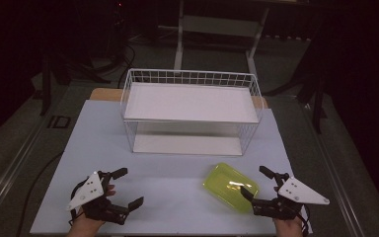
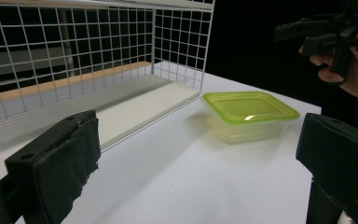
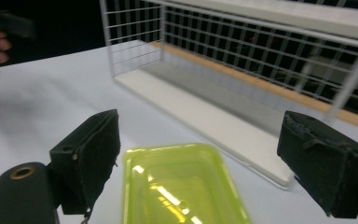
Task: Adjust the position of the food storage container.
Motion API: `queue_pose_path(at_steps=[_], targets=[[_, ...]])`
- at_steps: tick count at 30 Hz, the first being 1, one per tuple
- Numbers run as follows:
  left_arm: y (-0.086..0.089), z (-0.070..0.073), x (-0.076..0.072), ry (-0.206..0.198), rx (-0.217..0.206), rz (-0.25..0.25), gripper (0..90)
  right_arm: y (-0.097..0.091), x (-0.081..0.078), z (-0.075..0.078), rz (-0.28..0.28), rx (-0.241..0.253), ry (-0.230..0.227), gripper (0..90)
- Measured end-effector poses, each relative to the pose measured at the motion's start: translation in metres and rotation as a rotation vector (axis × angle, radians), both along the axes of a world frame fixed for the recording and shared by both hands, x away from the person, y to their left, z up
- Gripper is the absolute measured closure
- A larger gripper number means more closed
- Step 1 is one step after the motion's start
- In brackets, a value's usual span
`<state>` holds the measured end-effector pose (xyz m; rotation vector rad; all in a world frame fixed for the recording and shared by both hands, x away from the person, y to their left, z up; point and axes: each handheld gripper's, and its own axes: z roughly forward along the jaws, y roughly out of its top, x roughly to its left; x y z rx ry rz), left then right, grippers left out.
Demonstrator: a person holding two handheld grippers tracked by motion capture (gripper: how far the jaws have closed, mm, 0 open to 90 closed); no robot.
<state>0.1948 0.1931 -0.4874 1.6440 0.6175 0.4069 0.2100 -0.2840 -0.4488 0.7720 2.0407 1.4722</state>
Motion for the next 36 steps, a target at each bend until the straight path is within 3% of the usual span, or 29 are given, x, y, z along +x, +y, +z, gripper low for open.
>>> queue_pose_path(at_steps=[2, 7, 9, 11, 14, 18, 21, 23, 26, 36], targets=[[0.001, 0.000, 0.001, 0.000, -0.015, 0.001, 0.4, 0.002, 0.001, 0.000, -0.016, -0.015, 0.009, 13.0], [0.000, 0.001, -0.001, -0.006, -0.016, -0.002, 0.4, 0.004, -0.001, 0.005, 0.029, -0.003, 0.062, 13.3], [-0.001, 0.001, -0.002, -0.016, -0.003, -0.001, 0.4, 0.006, -0.001, 0.008, 0.020, -0.004, 0.079, 13.6], [-0.003, 0.001, -0.003, -0.021, 0.009, -0.005, 0.4, 0.005, 0.001, 0.009, 0.045, 0.004, 0.106, 14.3], [-0.005, -0.001, -0.003, -0.020, 0.024, -0.013, 0.4, 0.005, 0.002, 0.008, 0.045, -0.029, 0.141, 15.7], [-0.006, -0.002, -0.002, -0.017, 0.016, -0.015, 0.4, -0.005, 0.000, 0.002, 0.063, -0.027, 0.190, 25.7], [-0.006, -0.002, -0.002, -0.018, 0.012, -0.021, 0.4, -0.018, -0.002, -0.003, 0.050, -0.029, 0.215, 33.2], [-0.007, -0.002, -0.003, -0.021, 0.017, -0.022, 0.4, -0.026, -0.004, -0.007, 0.030, -0.033, 0.233, 43.9], [-0.008, -0.002, -0.003, -0.016, 0.015, -0.025, 0.4, -0.035, -0.004, -0.014, 0.011, -0.043, 0.284, 52.8], [-0.012, -0.004, -0.002, -0.014, 0.033, -0.039, 0.4, -0.056, -0.005, -0.038, -0.006, -0.168, 0.369, 73.7]])
